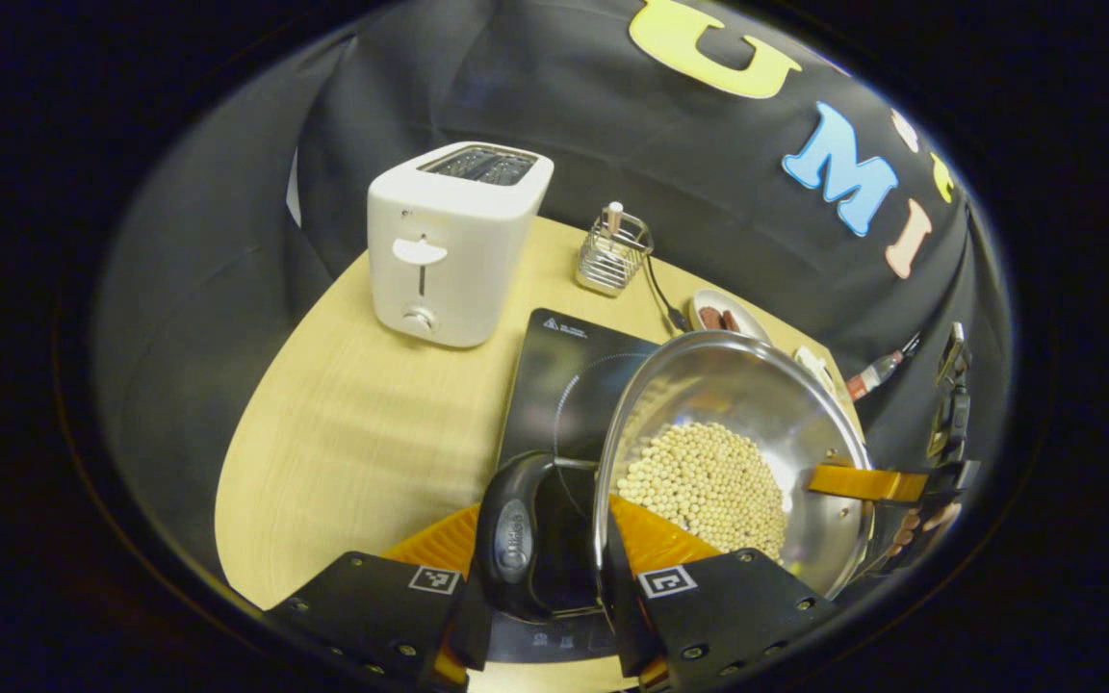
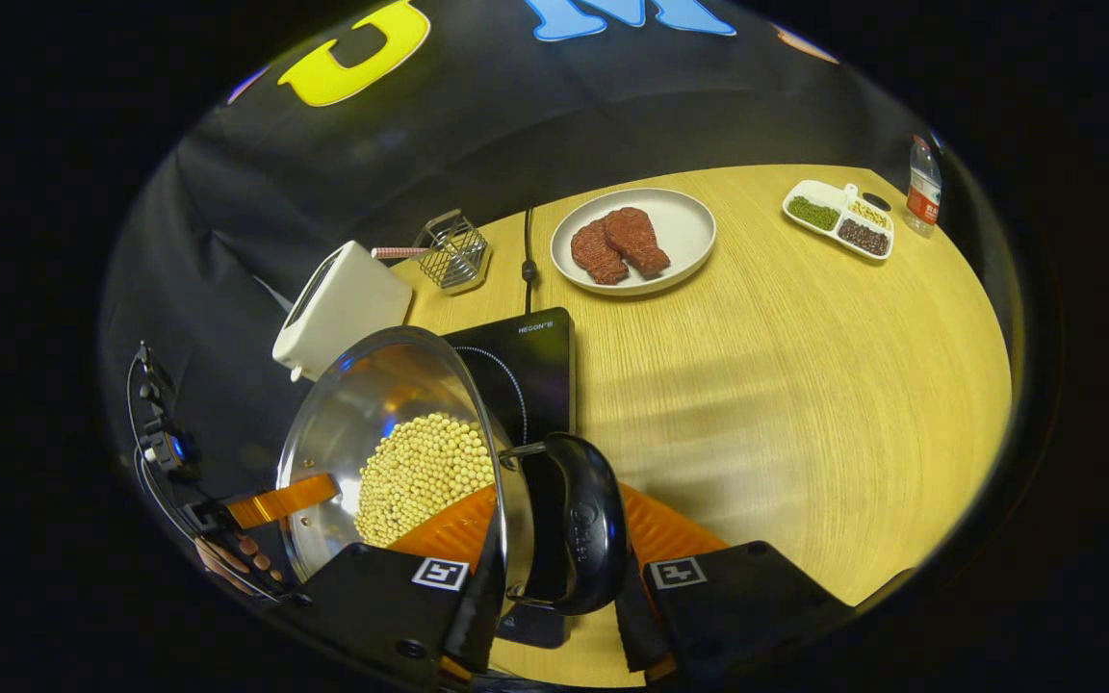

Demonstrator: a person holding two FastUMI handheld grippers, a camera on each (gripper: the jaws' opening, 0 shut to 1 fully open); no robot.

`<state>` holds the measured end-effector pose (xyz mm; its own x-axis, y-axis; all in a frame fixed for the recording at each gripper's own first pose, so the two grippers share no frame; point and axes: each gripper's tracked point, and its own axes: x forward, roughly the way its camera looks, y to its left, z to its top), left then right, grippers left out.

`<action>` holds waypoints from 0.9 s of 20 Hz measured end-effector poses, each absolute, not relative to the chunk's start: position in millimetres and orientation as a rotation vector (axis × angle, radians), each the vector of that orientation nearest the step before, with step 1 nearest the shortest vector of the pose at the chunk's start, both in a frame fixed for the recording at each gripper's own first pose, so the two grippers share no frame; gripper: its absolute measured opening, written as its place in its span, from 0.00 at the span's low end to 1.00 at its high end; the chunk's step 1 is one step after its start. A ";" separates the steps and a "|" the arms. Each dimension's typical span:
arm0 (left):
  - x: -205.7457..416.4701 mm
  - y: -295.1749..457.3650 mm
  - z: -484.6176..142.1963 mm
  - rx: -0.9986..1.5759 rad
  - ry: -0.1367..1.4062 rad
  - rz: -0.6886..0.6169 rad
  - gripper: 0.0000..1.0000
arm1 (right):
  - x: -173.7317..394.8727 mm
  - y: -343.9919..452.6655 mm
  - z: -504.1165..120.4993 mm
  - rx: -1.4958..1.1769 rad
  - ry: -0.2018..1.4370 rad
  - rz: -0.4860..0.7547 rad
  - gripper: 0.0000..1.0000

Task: First push the handle of the pot to place it horizontally, then grasp the pot with both hands and set it on the induction cooktop.

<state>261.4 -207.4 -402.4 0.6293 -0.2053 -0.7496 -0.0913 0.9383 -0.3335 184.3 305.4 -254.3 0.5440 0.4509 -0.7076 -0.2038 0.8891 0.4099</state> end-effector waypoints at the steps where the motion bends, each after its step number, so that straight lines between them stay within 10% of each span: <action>1: 261.0 -206.0 -402.0 -0.353 0.892 -0.069 0.52 | 189.6 309.8 -257.8 0.301 0.919 0.392 0.54; 18: 267.6 -200.4 -402.8 -0.298 0.833 -0.090 0.52 | 241.2 333.6 -269.7 0.348 0.876 0.349 0.50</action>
<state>267.6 -200.4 -402.8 0.6714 -0.1947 -0.7151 -0.0373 0.9548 -0.2950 241.2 333.6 -269.7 0.5918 0.4336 -0.6795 -0.1533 0.8882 0.4332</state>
